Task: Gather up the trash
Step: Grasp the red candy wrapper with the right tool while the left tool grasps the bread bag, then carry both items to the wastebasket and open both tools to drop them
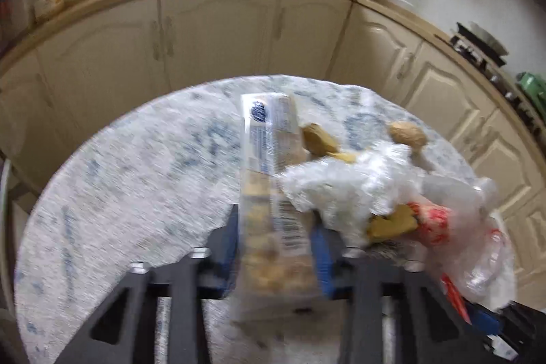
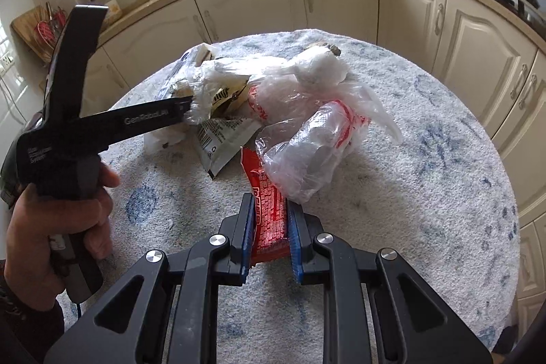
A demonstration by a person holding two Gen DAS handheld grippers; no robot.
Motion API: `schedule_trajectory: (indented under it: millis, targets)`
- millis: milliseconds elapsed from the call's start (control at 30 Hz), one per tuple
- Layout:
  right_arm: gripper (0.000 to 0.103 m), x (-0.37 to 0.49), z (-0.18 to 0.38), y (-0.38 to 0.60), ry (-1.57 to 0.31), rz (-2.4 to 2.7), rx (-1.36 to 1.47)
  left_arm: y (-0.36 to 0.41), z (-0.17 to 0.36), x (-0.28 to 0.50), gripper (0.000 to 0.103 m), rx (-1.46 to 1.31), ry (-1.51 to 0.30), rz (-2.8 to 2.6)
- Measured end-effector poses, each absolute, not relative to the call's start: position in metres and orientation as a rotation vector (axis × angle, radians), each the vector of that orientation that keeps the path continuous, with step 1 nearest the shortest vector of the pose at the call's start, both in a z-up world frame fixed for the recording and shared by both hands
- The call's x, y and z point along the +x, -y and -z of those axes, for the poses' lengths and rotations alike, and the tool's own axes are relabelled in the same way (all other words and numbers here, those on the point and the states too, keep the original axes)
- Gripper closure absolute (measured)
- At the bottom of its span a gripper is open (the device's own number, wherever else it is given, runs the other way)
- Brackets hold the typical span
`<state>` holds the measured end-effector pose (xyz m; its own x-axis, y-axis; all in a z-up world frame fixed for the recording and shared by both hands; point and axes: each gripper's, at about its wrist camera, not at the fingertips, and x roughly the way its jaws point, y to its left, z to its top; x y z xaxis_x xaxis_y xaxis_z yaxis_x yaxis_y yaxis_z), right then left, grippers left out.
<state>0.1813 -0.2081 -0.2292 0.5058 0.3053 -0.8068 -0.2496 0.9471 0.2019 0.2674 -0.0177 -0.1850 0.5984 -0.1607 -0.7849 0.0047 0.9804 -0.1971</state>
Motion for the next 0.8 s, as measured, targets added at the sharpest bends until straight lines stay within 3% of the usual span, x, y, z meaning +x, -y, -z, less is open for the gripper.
schedule_trajectory:
  millis: [467,800]
  targets:
    - [0.085,0.144,0.211,0.221,-0.953,-0.35,0.108,-0.013,0.191,0.225,0.074,-0.217,-0.902,0.022]
    - [0.085,0.105,0.177,0.243,-0.862,-0.334,0.136,0.033,0.163,0.194,0.074,-0.185,-0.807,0.098]
